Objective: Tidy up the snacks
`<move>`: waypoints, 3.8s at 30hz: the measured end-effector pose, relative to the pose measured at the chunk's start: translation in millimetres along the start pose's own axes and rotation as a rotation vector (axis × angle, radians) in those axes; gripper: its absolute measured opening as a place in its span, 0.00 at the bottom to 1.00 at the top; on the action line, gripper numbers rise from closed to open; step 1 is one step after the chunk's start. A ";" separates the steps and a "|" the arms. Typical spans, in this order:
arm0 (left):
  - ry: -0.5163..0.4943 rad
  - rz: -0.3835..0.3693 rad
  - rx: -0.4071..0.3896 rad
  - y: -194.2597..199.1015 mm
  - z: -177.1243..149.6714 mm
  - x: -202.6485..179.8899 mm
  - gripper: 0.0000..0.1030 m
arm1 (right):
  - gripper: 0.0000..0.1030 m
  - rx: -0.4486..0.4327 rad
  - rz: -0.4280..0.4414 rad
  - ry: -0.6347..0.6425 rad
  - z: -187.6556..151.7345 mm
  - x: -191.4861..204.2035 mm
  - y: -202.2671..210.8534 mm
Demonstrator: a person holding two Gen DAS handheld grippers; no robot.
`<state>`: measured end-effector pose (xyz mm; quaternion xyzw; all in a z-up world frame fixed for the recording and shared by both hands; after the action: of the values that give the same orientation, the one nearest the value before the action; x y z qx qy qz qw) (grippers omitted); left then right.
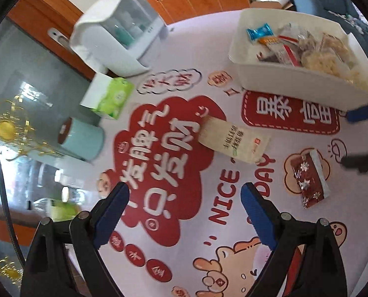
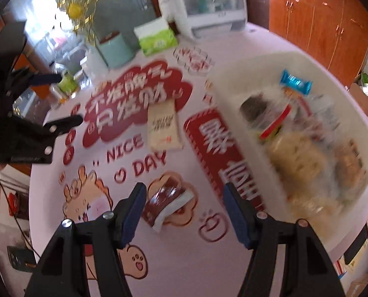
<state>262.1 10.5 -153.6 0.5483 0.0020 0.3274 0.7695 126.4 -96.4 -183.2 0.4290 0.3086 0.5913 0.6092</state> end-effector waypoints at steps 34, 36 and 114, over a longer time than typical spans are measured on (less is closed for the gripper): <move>0.667 -0.220 0.221 -142.0 35.4 -30.0 0.88 | 0.23 0.118 -0.104 0.013 -10.3 -24.5 -76.5; 0.695 -0.186 0.250 -149.9 37.1 -35.0 0.88 | 0.23 0.110 -0.081 0.034 -11.9 -24.1 -72.5; 0.873 0.127 -0.093 95.7 128.3 -159.6 0.90 | 0.61 -0.512 -0.272 0.287 16.2 -174.9 165.7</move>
<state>135.2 -160.7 -78.4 0.3226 0.2784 0.5748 0.6986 45.9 -282.4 -52.0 0.1291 0.2872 0.6173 0.7210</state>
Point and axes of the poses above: each gripper's, at about its wrist camera, not at the fingertips, and y roughly against the way its jaws point, x to its left, z to its top, the point moved 3 cm from there along -y, roughly the way its jaws point, and after that the axes turned 10 degrees about y, right-handed, at the moved point
